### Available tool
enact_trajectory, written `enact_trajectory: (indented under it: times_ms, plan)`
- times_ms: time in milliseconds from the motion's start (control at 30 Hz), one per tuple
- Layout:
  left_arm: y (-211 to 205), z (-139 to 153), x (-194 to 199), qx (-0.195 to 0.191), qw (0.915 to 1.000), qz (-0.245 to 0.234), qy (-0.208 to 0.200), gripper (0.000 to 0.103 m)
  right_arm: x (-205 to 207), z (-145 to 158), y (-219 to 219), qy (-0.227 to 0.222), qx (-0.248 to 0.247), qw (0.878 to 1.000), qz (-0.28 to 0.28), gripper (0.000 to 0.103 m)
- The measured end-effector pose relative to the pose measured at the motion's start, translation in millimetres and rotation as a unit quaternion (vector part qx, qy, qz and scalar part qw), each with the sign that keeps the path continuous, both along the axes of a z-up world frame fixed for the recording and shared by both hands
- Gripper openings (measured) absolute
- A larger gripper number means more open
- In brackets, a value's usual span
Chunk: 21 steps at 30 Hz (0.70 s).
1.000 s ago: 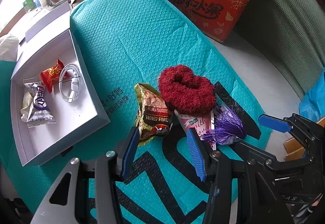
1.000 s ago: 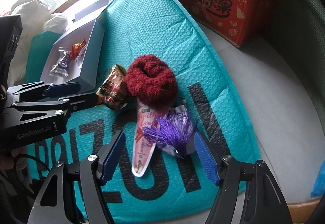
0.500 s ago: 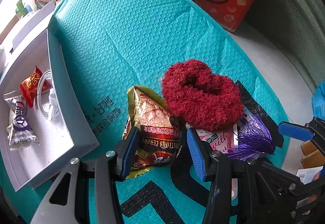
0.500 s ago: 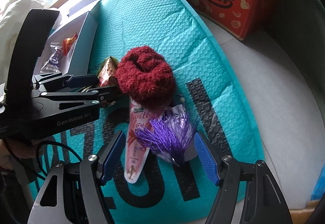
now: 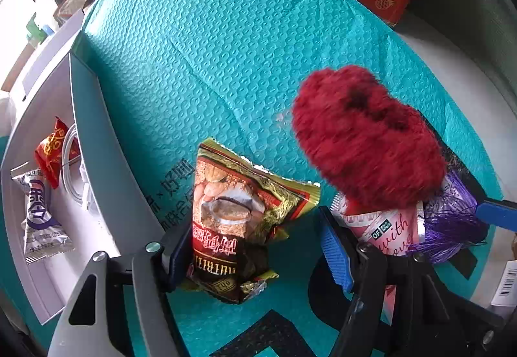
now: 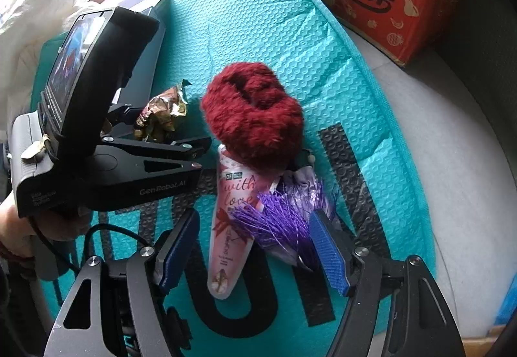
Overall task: Organize soft objects
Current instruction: 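Grasp the gold-brown snack bag with left tool while right tool approaches the pink packet, then grasp the pink 'with love' packet with right tool while left tool lifts the snack bag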
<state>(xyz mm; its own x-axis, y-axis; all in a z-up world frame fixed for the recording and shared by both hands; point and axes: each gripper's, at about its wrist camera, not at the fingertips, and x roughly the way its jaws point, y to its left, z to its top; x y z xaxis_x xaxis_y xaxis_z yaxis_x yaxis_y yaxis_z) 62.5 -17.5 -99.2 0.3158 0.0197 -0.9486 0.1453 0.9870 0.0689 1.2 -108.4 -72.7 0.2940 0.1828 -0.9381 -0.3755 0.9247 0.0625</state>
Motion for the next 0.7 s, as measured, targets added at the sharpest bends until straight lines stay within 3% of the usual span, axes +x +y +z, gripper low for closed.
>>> enact_trajectory:
  times_ms: [33,100,167,500,700]
  plan:
    - [-1.2,-0.3,-2.5,-0.001,1.0,-0.001,-0.006,0.068,-0.1,-0.3,0.9,-0.001,-0.001,1.0,0.0,0.071]
    - [1.4,0.6,-7.6,-0.012,0.9997,0.009,-0.017,0.047,-0.5,-0.8,2.3,-0.001,-0.002,1.0,0.001,0.071]
    - [6.5,2.2,-13.0,-0.012,0.9995,0.021,-0.019,0.042,-1.5,-0.5,3.3,-0.002,0.001,1.0,0.003,0.071]
    - [23.0,8.0,-61.3,-0.068,0.9964,0.041,0.029,0.039,-10.0,-8.8,12.0,0.016,0.042,0.999,0.031,0.069]
    - [34.8,10.5,-103.6,-0.067,0.9945,0.069,0.042,0.039,-4.2,-28.0,17.8,0.028,0.029,0.999,0.032,0.068]
